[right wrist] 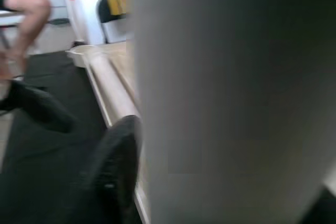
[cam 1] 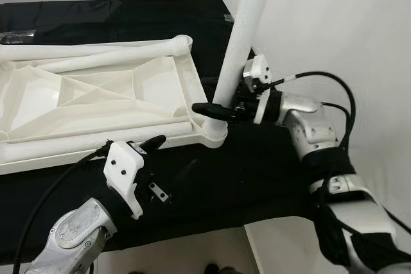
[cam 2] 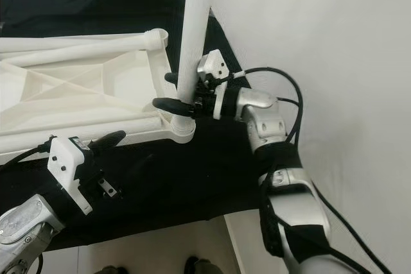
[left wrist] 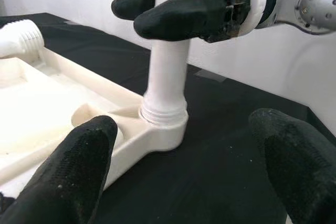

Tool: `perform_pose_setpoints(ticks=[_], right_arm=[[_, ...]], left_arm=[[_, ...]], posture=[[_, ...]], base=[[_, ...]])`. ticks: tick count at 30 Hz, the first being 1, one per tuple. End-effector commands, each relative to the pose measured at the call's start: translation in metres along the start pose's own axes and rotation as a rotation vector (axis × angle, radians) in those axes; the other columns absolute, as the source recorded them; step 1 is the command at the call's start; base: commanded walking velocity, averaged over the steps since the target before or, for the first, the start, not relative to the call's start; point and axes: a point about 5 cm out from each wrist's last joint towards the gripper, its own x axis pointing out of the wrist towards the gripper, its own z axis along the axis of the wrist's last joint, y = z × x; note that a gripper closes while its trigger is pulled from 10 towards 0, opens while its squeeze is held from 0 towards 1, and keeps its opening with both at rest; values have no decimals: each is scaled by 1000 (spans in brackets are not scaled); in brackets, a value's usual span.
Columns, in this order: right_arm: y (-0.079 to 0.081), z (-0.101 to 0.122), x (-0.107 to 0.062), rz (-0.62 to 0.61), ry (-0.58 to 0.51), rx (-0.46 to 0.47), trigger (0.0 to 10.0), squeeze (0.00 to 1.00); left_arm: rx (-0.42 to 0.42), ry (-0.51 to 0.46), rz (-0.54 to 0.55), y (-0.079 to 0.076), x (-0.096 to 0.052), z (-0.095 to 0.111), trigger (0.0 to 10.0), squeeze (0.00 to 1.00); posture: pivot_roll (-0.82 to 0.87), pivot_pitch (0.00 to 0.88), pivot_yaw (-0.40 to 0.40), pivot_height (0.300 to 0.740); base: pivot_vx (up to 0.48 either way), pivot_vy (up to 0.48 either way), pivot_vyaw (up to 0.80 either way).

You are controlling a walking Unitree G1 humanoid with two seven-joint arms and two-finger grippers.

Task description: Building children table

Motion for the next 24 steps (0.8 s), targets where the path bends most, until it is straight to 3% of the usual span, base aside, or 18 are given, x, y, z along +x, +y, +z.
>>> perform_pose_setpoints(ticks=[1,6,11,13,14,15,17,18,19,20,21,24], right_arm=[[4,-1,5,79,0,15,0,0],[5,-8,5,134,18,46,0,0],[-2,-20,2,-32,40,52,0,0],[-2,-20,2,-32,40,52,0,0],[-5,-27,3,-174,63,58,0,0],[-5,-27,3,-174,63,58,0,0],[9,-62,2,-701,159,71,0,0],[9,-62,2,-701,159,71,0,0],[31,-76,5,-814,195,108,0,0],[31,-76,5,-814,195,108,0,0],[49,-79,14,-835,204,88,0,0],[52,-77,18,-828,199,79,0,0]], left_arm=[[0,10,-7,0,-1,-1,10000,0],[8,4,-10,0,-1,1,10000,0],[1,-4,25,7,4,-7,10000,0],[1,-4,25,7,4,-7,10000,0],[-4,-9,28,8,4,-6,10000,0],[-4,-9,28,8,4,-6,10000,0],[-2,12,41,10,-2,-9,10000,0],[-2,12,41,10,-2,-9,10000,0],[-7,16,43,10,-4,-10,10000,0],[-7,16,43,10,-4,-10,10000,0],[-6,26,40,11,-5,-11,10000,0],[-11,29,37,11,-5,-12,10000,0]], posture=[[135,174,-109,740],[125,177,-109,740],[105,149,-106,740],[105,149,-106,740],[101,156,-116,740],[101,156,-116,740],[83,165,-104,740],[83,165,-104,740],[84,178,-88,740],[84,178,-88,740],[87,169,-80,740],[85,170,-75,740]], base=[[0,0,0],[0,0,0],[0,0,0],[0,0,0],[0,0,0],[0,0,0],[0,0,0],[0,0,0],[0,0,0],[0,0,0],[0,0,0],[0,0,0]])
